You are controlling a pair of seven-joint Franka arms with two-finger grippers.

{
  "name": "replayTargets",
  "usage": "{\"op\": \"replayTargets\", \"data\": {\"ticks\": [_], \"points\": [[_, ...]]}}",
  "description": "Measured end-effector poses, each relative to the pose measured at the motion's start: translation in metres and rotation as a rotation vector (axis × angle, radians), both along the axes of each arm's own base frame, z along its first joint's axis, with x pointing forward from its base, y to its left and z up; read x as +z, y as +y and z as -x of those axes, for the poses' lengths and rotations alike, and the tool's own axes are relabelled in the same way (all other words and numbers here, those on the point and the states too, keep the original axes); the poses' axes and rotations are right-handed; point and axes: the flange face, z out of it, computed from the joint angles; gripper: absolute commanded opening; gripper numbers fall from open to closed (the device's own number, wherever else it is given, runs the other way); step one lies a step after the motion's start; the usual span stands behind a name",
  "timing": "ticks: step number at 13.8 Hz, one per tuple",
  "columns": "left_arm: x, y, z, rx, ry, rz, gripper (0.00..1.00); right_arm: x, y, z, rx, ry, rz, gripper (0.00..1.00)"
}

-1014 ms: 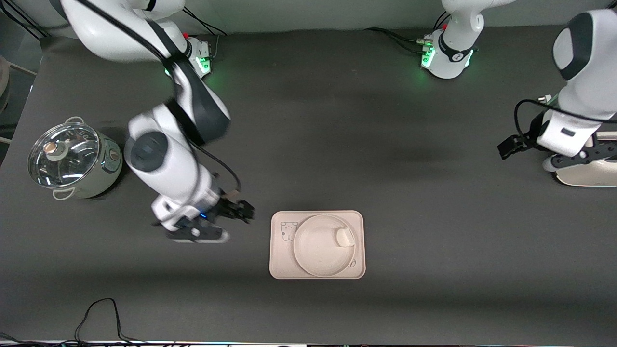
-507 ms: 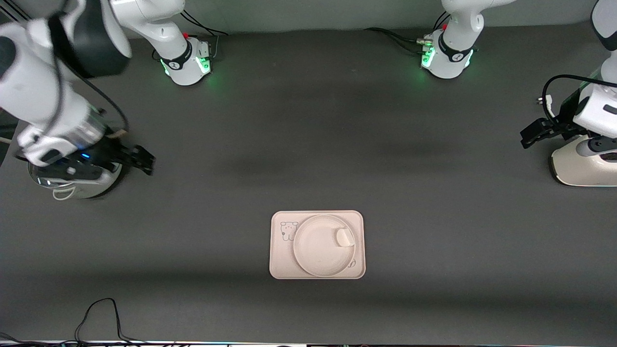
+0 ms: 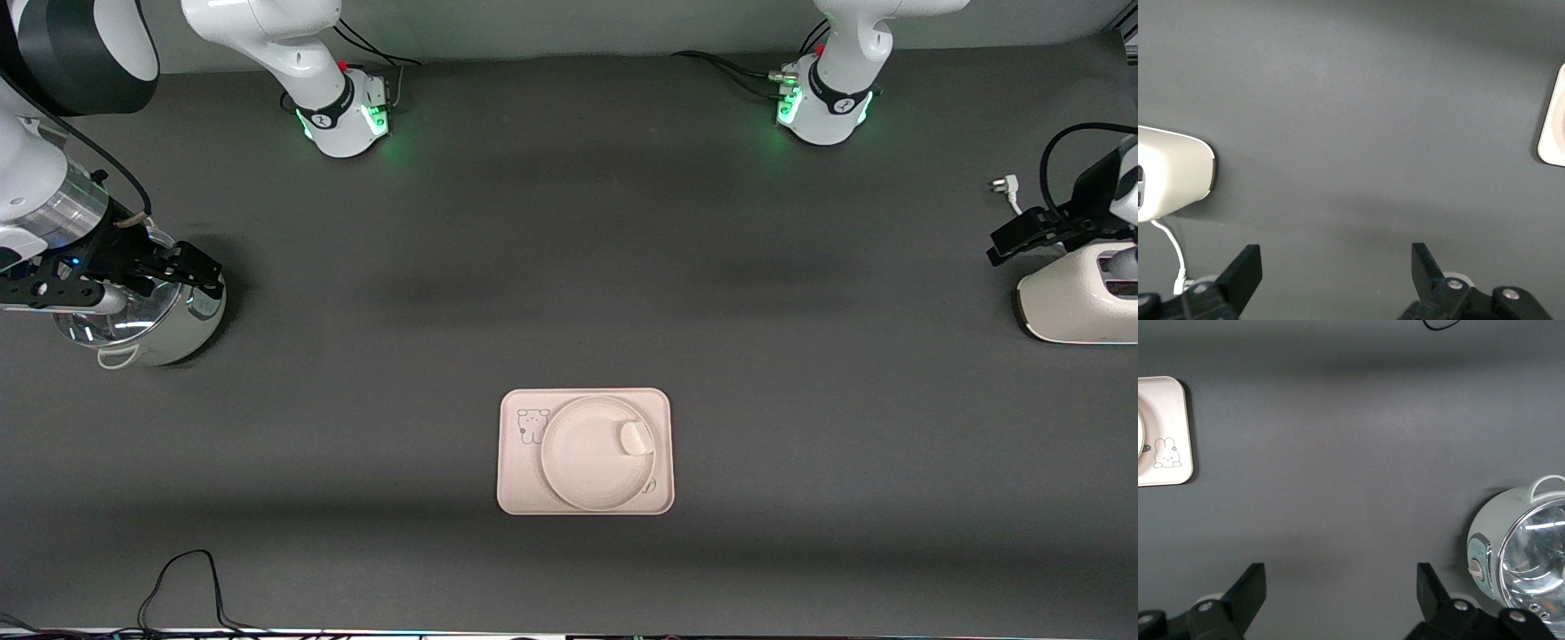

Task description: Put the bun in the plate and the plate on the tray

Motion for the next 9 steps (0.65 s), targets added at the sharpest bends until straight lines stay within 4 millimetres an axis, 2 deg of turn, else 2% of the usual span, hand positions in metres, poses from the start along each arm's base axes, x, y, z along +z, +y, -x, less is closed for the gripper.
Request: {"op": "replayTargets", "data": {"ticks": [4,7,9], "points": [[0.022,-0.008,0.001,-0.019,0.005,-0.027,1.00,-0.005,0.005,0.001,0.008,0.010,0.000,1.00],[0.022,-0.021,-0.002,-0.040,0.011,-0.036,1.00,-0.007,0.008,0.002,0.015,0.014,0.000,1.00],[0.023,-0.023,-0.004,-0.043,0.012,-0.037,1.00,-0.010,0.009,0.003,0.015,0.021,0.001,1.00]]}}
